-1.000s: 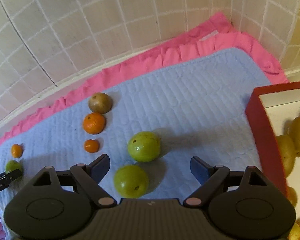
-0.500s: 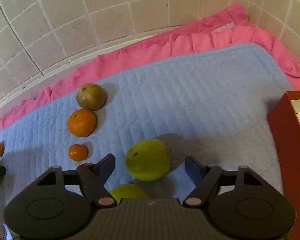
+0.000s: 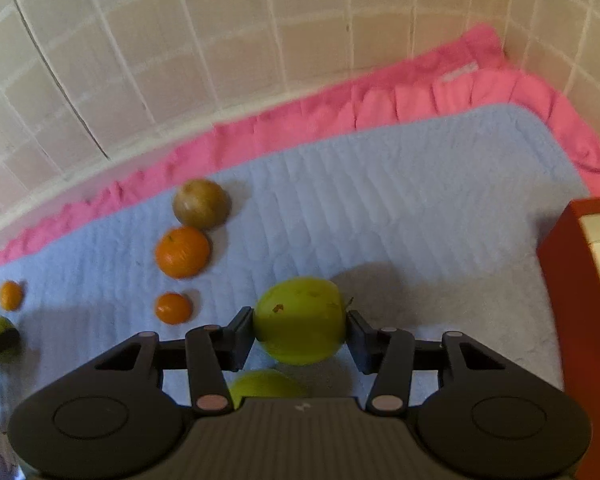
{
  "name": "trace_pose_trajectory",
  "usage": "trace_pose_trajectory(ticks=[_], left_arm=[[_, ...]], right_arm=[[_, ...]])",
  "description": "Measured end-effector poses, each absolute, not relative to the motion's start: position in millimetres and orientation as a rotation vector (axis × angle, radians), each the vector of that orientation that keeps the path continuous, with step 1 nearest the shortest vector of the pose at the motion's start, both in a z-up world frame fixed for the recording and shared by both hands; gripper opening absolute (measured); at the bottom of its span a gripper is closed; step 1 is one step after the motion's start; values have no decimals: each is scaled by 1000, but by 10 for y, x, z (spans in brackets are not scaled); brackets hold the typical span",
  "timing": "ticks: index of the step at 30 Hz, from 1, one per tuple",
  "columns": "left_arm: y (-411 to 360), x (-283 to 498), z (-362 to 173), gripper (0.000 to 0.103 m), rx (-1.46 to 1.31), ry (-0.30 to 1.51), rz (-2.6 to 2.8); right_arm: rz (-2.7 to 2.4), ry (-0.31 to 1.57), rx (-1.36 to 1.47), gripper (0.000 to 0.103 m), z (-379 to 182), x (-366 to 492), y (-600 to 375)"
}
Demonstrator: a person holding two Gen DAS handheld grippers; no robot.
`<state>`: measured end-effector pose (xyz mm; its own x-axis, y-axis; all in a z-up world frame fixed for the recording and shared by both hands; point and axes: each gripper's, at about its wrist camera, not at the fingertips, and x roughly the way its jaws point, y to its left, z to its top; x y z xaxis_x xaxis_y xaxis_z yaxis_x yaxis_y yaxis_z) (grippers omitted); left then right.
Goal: Organize fruits
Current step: 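Grasp a large green apple with the left tool while the right tool grasps another, then carry both green apples into the red box and open both tools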
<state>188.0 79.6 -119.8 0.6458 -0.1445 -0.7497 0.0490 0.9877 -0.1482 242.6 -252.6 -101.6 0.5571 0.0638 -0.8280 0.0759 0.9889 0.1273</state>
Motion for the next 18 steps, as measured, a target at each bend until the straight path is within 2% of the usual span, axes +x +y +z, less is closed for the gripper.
trace_pose_trajectory(ticks=[10,18], left_arm=[[296,1458,-508,62,-16,699,-205],[-659,1428,175,63,78,541,-435]], right_arm=[[13,799,230,51,-308,1800,-2856],[-111,649,248,51,269,1134,-3581]])
